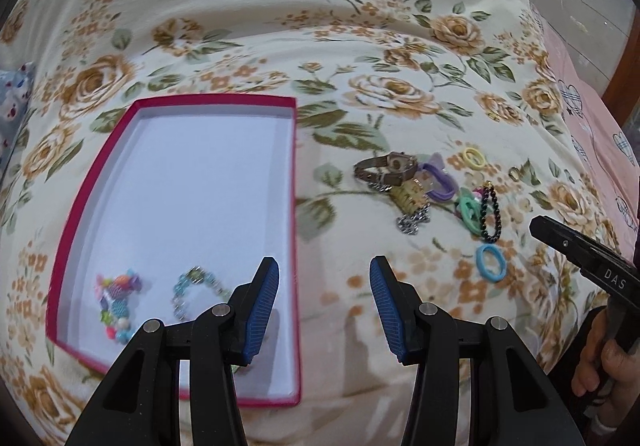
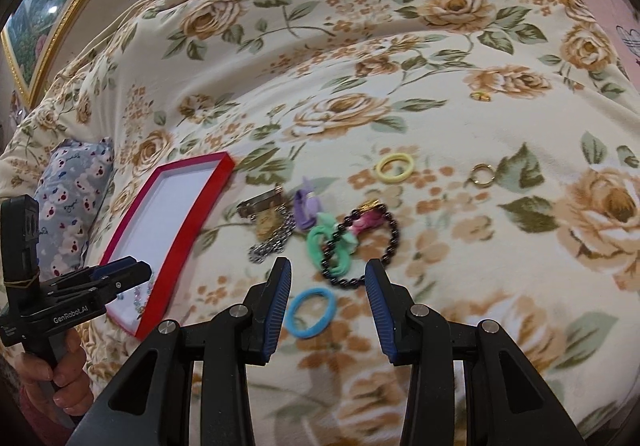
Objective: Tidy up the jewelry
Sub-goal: 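Move both open tools back to the remaining jewelry, then grasp the rose-gold watch with the left tool while the right tool grasps the black bead bracelet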
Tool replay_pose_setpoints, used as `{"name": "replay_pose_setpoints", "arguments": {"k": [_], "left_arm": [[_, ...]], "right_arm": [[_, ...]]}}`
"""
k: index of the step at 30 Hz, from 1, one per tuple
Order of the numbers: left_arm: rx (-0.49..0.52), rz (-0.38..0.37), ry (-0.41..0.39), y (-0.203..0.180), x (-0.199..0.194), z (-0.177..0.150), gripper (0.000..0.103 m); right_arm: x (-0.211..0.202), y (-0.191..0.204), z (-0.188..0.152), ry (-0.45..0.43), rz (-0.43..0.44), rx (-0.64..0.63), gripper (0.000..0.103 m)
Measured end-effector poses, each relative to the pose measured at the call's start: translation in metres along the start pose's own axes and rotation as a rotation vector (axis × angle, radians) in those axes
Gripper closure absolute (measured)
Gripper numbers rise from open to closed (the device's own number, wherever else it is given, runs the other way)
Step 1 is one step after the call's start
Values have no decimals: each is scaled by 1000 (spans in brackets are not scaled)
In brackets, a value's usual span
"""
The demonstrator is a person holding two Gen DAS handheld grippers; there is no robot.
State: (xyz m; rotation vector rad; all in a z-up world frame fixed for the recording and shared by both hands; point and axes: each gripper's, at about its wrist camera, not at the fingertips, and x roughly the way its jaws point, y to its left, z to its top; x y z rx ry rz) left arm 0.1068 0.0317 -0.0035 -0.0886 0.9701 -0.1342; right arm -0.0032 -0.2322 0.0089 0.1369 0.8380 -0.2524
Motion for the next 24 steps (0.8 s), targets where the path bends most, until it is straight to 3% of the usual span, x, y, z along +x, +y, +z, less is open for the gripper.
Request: {"name": "replay_pose_setpoints", "arguments": {"k": [14, 24], "left_arm": [[106, -32, 32, -34, 57, 43, 56], [310, 1, 77, -56, 111, 75, 56]], "right_arm": [[35, -25, 16, 72, -81, -18, 64], [56, -31, 22, 126, -74, -15, 64]]}}
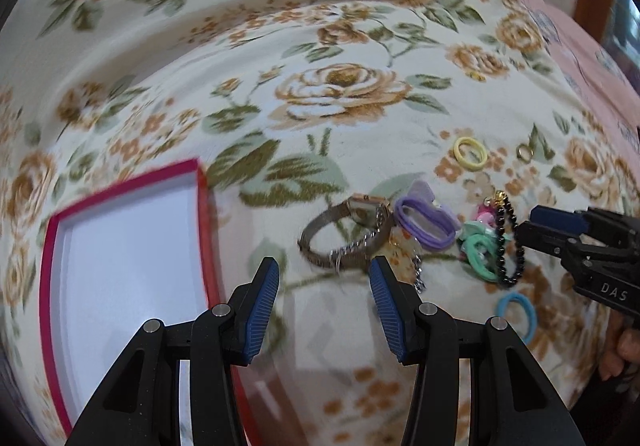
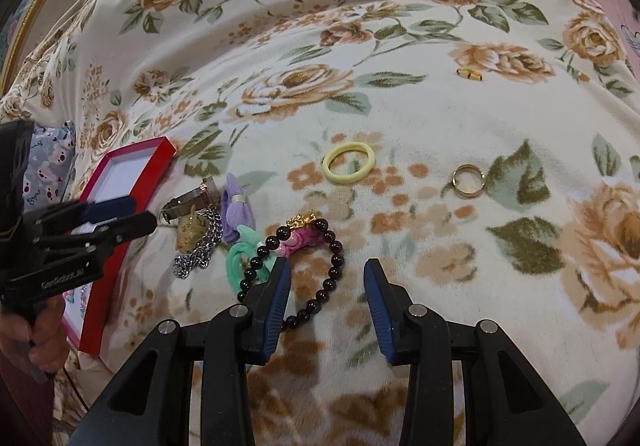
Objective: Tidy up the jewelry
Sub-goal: 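Grasp the rose-gold watch with the left tool while the right tool grasps the black bead bracelet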
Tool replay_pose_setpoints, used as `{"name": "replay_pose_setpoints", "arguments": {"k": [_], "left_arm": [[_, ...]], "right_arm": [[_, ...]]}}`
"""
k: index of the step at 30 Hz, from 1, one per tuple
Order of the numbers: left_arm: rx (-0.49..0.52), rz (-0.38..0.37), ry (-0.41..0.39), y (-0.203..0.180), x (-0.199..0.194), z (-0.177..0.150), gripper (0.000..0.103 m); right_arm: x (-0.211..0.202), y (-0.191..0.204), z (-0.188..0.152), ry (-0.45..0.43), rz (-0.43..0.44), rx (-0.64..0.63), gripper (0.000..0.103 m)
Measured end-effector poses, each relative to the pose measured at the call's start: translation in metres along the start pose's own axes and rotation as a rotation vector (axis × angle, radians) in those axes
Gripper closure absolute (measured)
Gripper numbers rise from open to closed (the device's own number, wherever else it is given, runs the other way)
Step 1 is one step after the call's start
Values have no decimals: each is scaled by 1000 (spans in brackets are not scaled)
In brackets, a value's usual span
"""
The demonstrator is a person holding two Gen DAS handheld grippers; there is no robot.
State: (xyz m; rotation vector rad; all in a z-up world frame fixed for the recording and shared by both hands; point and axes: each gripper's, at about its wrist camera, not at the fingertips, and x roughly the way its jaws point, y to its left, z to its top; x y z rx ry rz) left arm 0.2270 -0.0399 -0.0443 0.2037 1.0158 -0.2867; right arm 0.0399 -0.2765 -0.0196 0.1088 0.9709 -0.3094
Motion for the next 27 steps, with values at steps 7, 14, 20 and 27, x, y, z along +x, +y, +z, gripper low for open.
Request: {"name": "replay_pose_setpoints", "arguments": {"k": [7, 14, 20, 27], "left_arm": [[147, -27, 16, -15, 27, 9, 66], [140, -103, 15, -17, 29, 7, 89], [49, -148, 18, -1, 21, -1, 99], [-74, -158, -22, 14, -5, -15, 100]], "right_arm": [[11, 1, 1, 18, 0, -7, 67], [17, 1, 3, 25, -9, -9, 95], [10, 3, 2, 2, 3, -6, 96], [-7, 11, 5, -45, 27, -12, 96]]}}
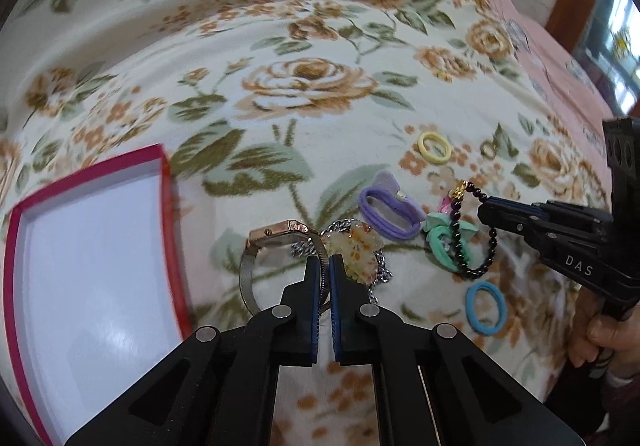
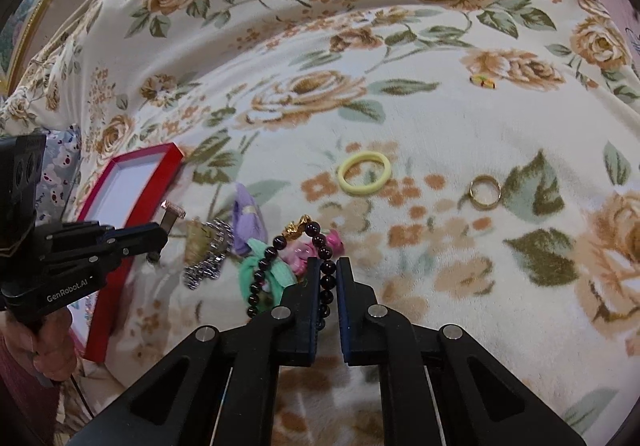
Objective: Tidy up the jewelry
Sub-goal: 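Grasp the rose-gold watch with the left tool while the right tool grasps the black bead bracelet, then carry the watch and black bracelet over the white box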
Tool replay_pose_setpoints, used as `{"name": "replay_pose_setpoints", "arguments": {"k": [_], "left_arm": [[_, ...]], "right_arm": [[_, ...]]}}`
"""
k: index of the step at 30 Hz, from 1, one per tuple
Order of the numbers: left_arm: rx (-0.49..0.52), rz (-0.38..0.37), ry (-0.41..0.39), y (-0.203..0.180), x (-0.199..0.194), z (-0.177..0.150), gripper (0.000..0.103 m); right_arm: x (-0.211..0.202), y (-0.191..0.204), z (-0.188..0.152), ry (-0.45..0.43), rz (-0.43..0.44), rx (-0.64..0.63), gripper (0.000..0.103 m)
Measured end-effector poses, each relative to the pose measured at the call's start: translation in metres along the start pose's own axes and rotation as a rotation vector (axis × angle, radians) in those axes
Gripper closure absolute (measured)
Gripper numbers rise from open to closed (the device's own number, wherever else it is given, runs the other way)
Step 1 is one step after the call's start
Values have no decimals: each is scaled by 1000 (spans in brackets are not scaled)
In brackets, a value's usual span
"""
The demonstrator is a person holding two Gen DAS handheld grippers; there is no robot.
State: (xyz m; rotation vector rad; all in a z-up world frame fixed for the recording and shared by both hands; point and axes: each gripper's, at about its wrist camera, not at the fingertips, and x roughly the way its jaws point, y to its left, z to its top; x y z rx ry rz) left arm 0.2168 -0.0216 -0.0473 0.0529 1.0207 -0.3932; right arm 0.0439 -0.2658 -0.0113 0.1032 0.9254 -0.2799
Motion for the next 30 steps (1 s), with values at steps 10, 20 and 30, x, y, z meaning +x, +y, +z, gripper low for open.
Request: {"name": "replay_pose_setpoints", "arguments": {"k": [10, 20, 30], "left_arm": [[-88, -13, -95, 3, -61, -30, 100], [-149, 15, -165, 24, -112, -57, 100], [-230, 71, -184, 59, -135, -79, 100]], "right_arm": [[-29, 27, 3, -60, 42, -31, 96], [-44, 65, 11, -102, 93, -82, 96], [-30, 113, 17, -84, 173, -147, 96]]}}
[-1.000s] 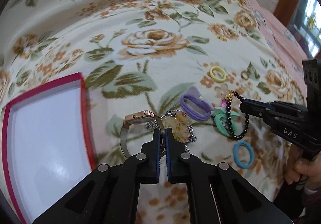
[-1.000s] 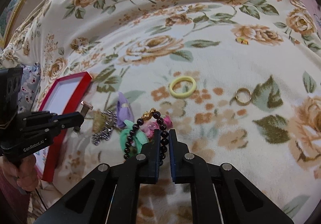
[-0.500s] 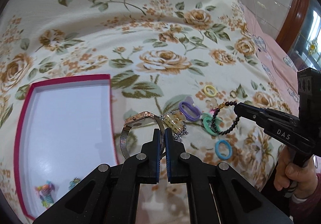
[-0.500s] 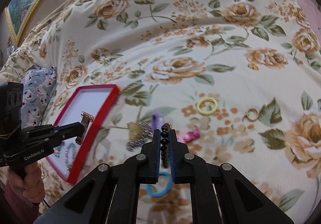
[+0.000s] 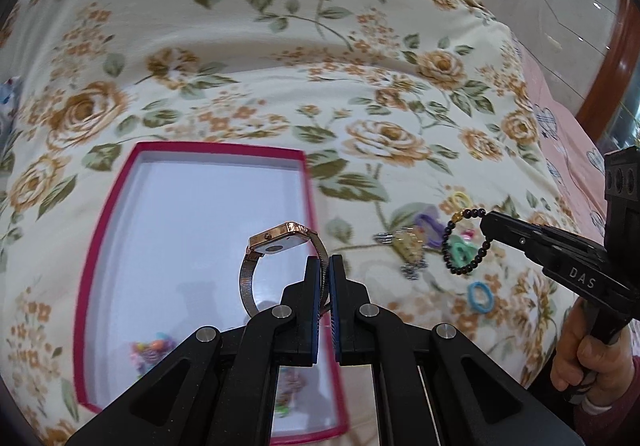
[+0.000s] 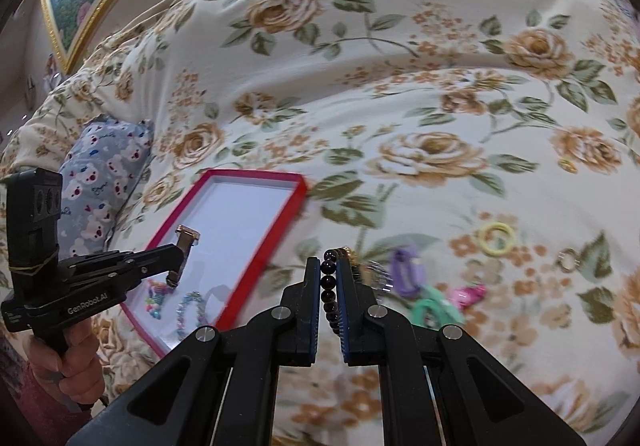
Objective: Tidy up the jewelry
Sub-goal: 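Carry the watch and black bracelet over the white box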
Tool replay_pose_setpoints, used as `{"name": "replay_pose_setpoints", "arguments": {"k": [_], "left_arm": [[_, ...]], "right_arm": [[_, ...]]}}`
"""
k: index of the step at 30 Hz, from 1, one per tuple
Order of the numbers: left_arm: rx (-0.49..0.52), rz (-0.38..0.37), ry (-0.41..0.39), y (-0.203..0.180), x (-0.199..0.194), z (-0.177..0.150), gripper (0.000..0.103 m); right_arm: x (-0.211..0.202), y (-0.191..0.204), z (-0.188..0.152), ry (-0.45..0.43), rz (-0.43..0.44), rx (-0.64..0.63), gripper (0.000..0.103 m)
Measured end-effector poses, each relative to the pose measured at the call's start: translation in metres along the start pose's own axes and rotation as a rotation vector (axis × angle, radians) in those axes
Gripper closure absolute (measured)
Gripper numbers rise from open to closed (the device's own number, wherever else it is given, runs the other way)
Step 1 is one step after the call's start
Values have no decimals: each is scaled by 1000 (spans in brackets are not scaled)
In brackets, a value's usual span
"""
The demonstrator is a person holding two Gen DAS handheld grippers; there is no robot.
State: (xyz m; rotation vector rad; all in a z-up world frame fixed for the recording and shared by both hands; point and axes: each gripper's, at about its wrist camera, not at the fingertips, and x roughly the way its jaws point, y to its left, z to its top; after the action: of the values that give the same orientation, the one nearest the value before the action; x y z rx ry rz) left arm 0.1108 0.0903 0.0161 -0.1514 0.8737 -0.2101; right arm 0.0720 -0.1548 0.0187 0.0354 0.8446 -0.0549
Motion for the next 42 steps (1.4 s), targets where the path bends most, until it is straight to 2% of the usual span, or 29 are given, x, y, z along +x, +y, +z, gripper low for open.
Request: {"name": "replay_pose_setpoints", "arguments": {"k": [13, 19, 24, 35, 42], "left_arm": [[-59, 105, 25, 43, 6, 5, 100], [-87, 160, 58, 62, 17, 3, 100], [-100, 189, 78, 73, 29, 3, 100], [-79, 214, 121, 80, 60, 1, 101], [-59, 226, 135, 79, 71, 0, 101]], "right_arm": [[48, 74, 18, 44, 152, -96, 96], [69, 109, 14, 78, 233, -127, 96], [92, 119, 8, 124, 266, -117, 96], [130, 95, -10, 222, 185, -80, 96], [140, 98, -18, 255, 164, -104, 96]]}}
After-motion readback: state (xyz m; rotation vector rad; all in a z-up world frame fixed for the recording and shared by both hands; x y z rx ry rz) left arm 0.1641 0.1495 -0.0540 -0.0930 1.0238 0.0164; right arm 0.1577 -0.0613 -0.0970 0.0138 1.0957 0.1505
